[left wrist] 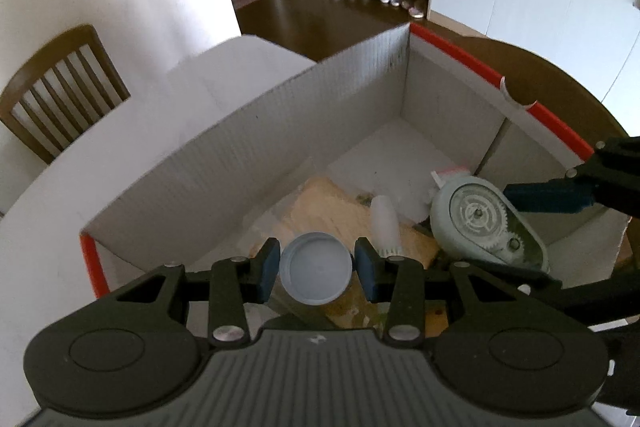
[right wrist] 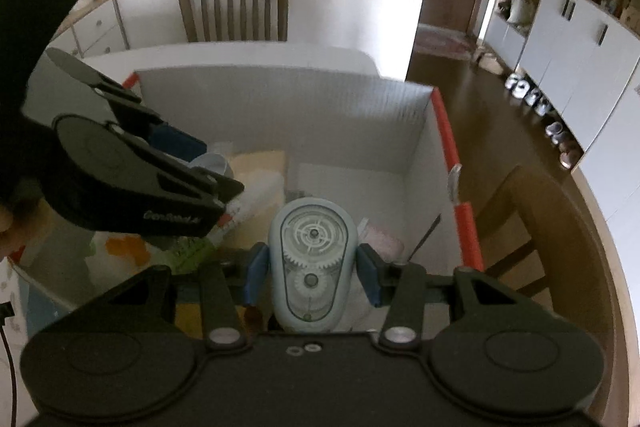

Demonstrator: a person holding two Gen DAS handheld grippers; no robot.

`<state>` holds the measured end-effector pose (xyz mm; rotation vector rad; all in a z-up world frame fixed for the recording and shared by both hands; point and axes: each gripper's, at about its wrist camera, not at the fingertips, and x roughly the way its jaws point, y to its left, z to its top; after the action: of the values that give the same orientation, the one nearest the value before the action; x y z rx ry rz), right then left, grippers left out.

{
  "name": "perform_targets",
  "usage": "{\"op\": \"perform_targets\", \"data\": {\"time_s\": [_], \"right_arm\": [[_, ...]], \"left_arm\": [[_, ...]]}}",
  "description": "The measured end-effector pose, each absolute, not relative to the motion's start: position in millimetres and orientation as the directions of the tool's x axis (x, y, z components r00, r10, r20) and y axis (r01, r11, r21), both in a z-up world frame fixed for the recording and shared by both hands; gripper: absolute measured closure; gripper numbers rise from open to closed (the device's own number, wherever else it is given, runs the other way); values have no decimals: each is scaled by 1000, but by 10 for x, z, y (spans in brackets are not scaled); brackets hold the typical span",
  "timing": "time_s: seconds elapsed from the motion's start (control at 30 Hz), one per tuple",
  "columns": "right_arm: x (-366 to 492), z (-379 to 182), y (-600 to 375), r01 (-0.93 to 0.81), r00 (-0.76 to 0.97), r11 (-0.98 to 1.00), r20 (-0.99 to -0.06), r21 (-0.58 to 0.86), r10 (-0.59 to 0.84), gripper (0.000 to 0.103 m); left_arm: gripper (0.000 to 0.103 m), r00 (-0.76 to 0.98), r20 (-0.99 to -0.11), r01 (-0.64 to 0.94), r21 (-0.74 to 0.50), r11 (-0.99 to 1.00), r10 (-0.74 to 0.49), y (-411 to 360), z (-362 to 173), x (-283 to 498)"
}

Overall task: Organize objects
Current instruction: 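Carry the white lid and tape dispenser over into the red box with both tools, then open both tools to release the lid and tape dispenser in the box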

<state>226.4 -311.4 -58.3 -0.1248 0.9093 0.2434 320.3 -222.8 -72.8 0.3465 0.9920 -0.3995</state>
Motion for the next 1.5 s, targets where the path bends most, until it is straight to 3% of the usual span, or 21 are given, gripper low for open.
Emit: {"op": "perform_targets", "data": {"time_s": [0.47,0.53,0.7,1.5], "right_arm": [[2343,-628,-3123,-269,559,963,-816,-8,149,55],[2338,-622,-3142,-269,556,963,-816,1,156,52],[2281,-562,-3164,-266,592,964,-790,-3,161,40],[1885,-29,-3177,-238,666,970,-719,45,196,39]], "left_arm": [[62,478,-860,448,66,892,-177,-2160,-797,3207],[54,484,-856,444,60,894,-183,-2143,-786,3186],[53,500,-841,433,34,901,-208,-2088,-724,3112],[53,615,-720,376,-91,922,-322,-1475,-135,2411]]}}
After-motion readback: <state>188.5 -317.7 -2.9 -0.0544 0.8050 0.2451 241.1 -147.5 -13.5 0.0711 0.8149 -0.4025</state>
